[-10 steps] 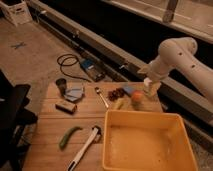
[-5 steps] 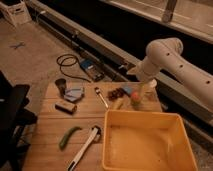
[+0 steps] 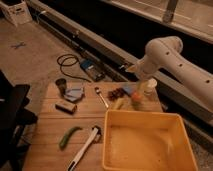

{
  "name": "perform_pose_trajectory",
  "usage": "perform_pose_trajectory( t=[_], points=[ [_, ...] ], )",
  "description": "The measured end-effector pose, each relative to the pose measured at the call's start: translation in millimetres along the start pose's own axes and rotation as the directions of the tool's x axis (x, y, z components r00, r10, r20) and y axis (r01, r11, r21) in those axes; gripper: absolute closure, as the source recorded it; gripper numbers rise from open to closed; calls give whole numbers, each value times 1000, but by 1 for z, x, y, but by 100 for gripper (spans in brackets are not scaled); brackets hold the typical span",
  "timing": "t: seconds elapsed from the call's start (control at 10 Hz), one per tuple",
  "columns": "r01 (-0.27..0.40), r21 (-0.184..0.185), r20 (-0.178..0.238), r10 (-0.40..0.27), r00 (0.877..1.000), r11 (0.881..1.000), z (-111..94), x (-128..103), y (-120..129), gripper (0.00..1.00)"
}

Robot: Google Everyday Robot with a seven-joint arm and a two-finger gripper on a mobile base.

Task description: Place towel in tray

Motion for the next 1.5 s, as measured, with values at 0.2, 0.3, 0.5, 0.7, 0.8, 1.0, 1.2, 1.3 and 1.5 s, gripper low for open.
perform_pose_trajectory(
  t=[0.2,0.3,0.5,0.7,0.8,1.0,1.2,1.3,1.5],
  points=[
    [51,9,23,-51,998,999,12,-33,-16,20],
    [81,8,38,-82,996,997,21,-54,-23,20],
    [154,8,67,-154,986,988,37,-98,-36,20],
    [234,12,101,-234,967,972,52,-141,-46,20],
    [272,5,129,-270,954,962,62,-161,-51,20],
    [276,4,135,-274,952,961,63,-163,-52,20],
    [279,4,137,-277,951,960,64,-166,-52,20],
    [277,5,137,-275,952,961,63,-164,-52,20],
    [266,34,147,-268,952,963,70,-161,-52,20]
  ],
)
